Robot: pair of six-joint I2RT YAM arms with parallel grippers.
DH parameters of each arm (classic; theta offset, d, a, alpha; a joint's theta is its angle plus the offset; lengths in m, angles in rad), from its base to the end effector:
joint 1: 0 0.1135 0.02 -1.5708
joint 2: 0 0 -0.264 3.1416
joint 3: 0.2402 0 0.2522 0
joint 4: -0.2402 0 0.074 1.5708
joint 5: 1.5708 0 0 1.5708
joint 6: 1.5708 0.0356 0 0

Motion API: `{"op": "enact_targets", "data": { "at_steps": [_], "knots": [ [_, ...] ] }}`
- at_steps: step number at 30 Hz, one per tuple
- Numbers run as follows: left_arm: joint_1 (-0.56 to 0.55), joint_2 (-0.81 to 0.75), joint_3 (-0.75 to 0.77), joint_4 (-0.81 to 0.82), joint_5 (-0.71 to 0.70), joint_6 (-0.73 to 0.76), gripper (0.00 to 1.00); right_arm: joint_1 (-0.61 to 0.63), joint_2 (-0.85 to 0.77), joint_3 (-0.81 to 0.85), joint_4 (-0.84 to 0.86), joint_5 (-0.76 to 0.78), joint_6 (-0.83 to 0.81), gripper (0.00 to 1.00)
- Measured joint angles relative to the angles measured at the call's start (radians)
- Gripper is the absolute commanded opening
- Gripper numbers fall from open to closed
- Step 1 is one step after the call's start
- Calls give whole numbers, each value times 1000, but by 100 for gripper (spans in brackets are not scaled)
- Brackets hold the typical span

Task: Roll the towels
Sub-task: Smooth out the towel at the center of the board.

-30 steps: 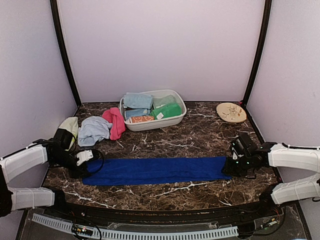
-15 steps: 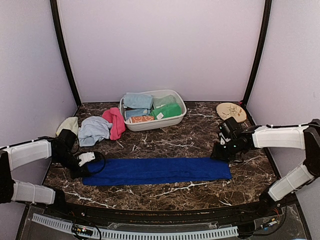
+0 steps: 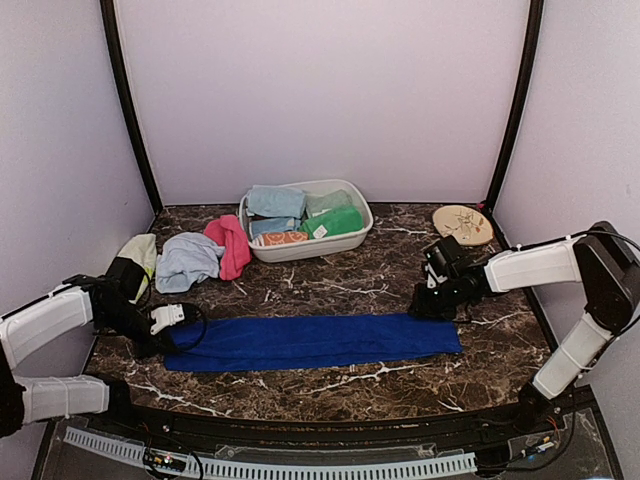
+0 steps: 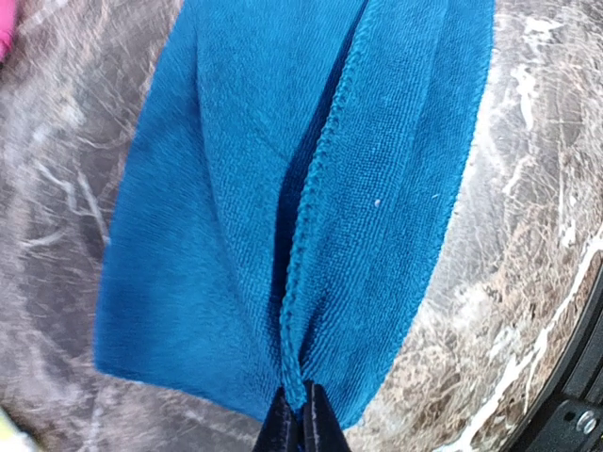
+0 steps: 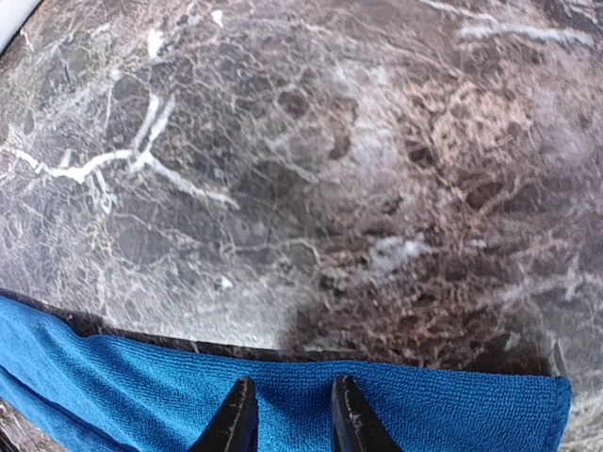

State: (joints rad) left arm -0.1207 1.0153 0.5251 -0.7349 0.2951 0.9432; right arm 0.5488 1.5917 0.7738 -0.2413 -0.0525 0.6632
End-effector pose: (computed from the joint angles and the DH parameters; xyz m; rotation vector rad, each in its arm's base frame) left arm 0.1593 -0.0298 0.1737 1.4319 2.2945 -0.1797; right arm 0.2468 0.1531 0.1442 0.1365 2.7097 0.4627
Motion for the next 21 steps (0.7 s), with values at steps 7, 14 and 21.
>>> {"op": "enact_targets", "data": {
  "at_steps": [7, 14, 21],
  "knots": [
    [0, -151, 0, -62, 2, 113, 10, -11, 11, -2, 36, -3, 0, 25],
    [0, -193, -1, -131, -43, 272, 37, -24, 6, -9, 41, 0, 5, 25],
    [0, -247, 18, -145, -67, 319, 52, -28, -53, -55, 30, 36, 12, 25]
  ]
}}
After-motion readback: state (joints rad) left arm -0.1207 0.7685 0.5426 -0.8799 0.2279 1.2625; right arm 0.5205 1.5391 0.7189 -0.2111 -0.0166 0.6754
